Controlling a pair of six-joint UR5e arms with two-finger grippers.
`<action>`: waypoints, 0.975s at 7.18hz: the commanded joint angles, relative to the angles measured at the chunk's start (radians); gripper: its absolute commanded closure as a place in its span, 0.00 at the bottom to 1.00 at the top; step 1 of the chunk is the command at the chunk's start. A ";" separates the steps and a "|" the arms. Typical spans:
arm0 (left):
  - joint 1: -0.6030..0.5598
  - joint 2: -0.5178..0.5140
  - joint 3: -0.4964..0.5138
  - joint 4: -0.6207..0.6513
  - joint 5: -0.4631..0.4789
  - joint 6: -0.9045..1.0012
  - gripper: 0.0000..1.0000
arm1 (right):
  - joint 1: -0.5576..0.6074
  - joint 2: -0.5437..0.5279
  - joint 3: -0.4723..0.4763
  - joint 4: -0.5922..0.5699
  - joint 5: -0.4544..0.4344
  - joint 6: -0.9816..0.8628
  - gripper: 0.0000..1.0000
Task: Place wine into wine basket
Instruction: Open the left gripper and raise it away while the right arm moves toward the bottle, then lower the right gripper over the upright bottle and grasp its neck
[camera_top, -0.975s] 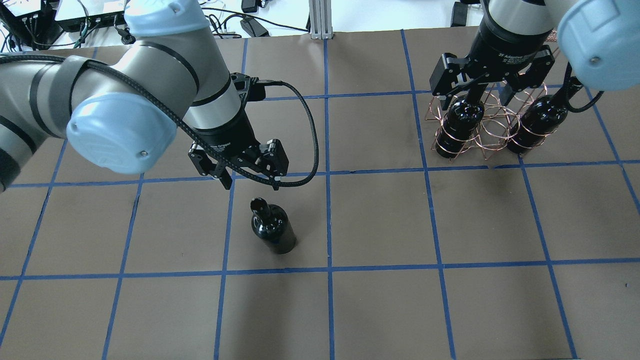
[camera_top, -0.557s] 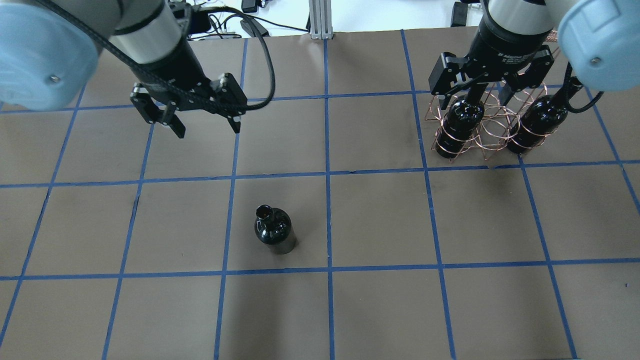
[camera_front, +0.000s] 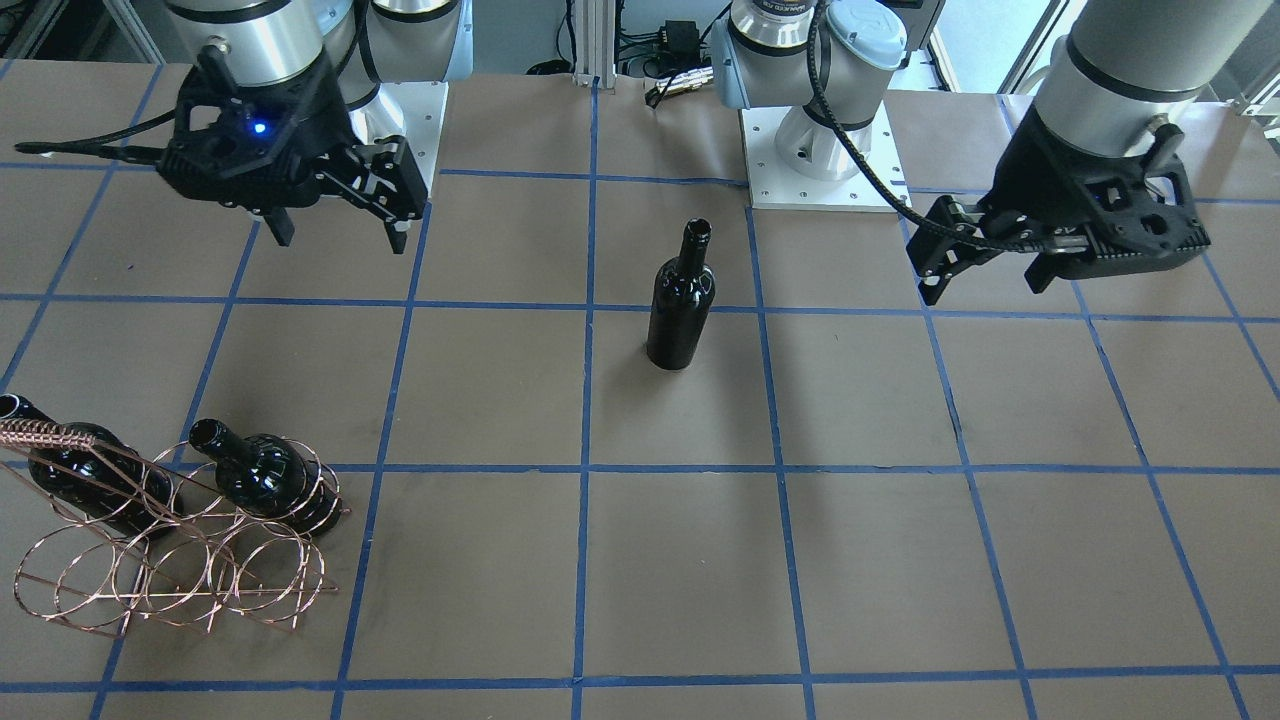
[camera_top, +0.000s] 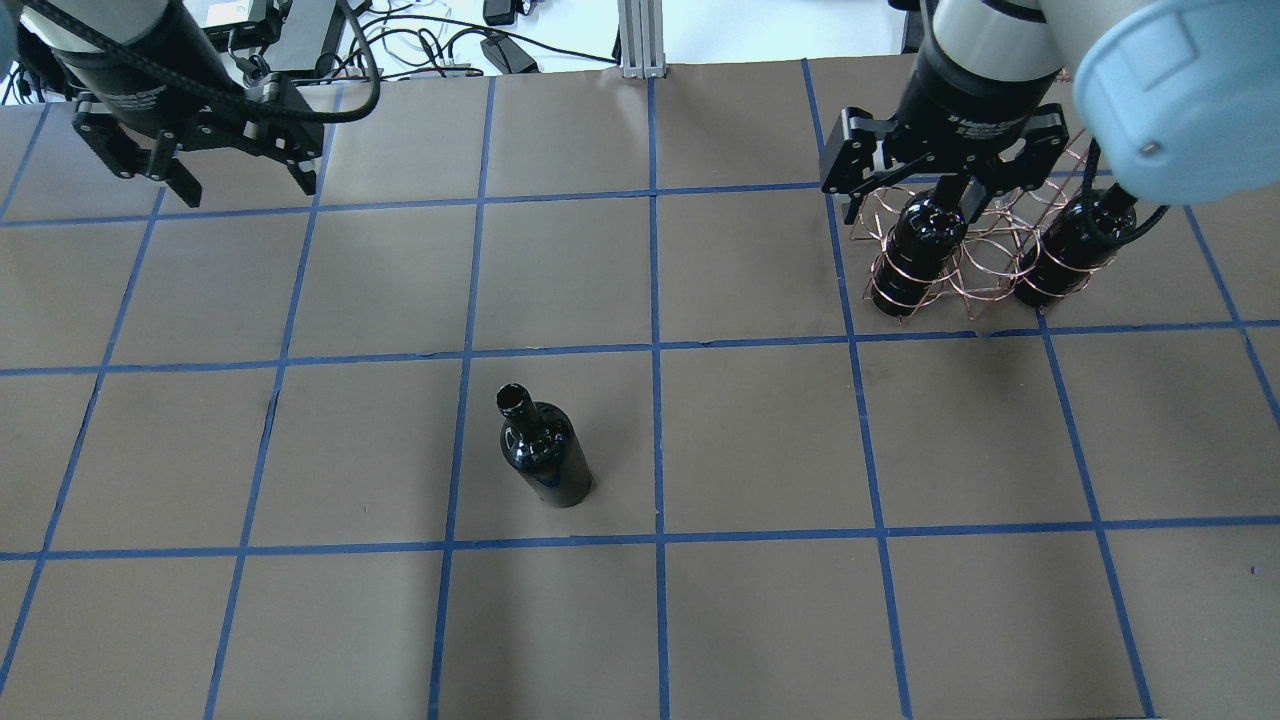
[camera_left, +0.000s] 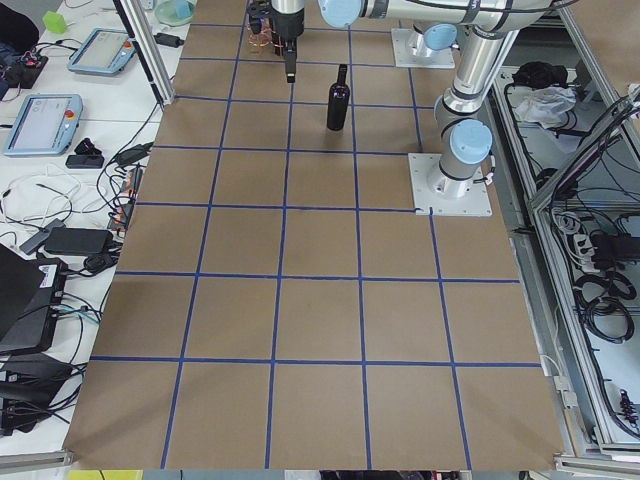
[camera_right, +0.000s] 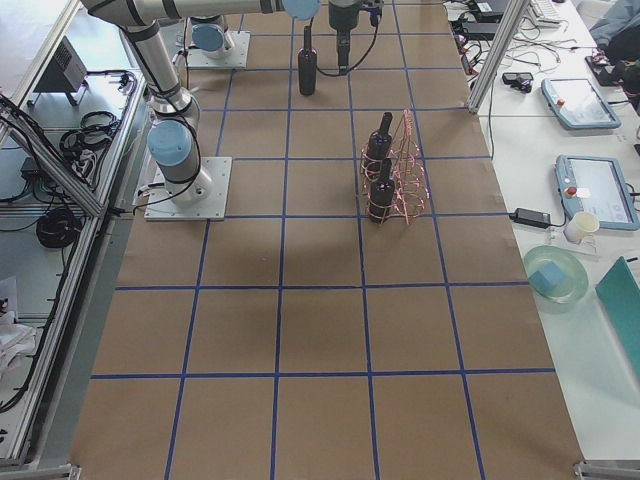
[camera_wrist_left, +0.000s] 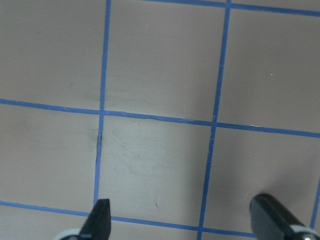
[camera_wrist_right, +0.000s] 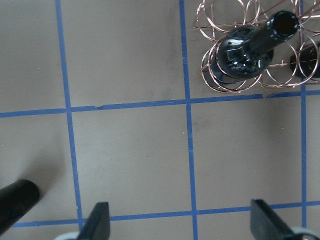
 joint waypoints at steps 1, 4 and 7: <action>0.055 0.029 -0.024 -0.030 0.012 0.050 0.00 | 0.155 0.000 -0.001 -0.014 -0.004 0.225 0.01; 0.065 0.052 -0.038 -0.105 0.079 0.113 0.00 | 0.443 0.061 -0.018 -0.102 -0.018 0.457 0.03; 0.063 0.051 -0.041 -0.107 0.070 0.113 0.00 | 0.524 0.161 -0.030 -0.155 -0.019 0.573 0.01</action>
